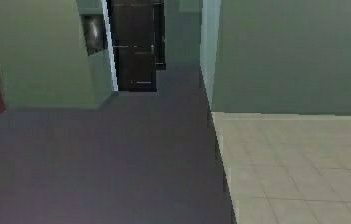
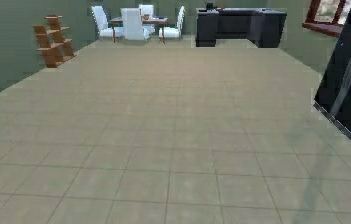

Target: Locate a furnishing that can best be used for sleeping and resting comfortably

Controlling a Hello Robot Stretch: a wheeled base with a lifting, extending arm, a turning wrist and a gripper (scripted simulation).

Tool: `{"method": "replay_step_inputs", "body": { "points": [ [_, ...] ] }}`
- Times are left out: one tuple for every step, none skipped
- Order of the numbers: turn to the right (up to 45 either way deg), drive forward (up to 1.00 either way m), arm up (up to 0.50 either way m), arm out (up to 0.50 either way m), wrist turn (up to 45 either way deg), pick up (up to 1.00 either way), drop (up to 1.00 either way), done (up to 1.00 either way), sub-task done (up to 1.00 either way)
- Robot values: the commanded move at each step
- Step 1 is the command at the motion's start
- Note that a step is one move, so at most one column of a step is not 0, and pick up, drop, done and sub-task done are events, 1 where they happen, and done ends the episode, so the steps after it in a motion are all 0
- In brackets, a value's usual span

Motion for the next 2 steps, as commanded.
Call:
{"method": "replay_step_inputs", "body": {
  "points": [
    [0.0,1.00,0.00,0.00,0.0,0.00,0.00,0.00,0.00],
    [0.0,1.00,0.00,0.00,0.0,0.00,0.00,0.00,0.00]
  ]
}}
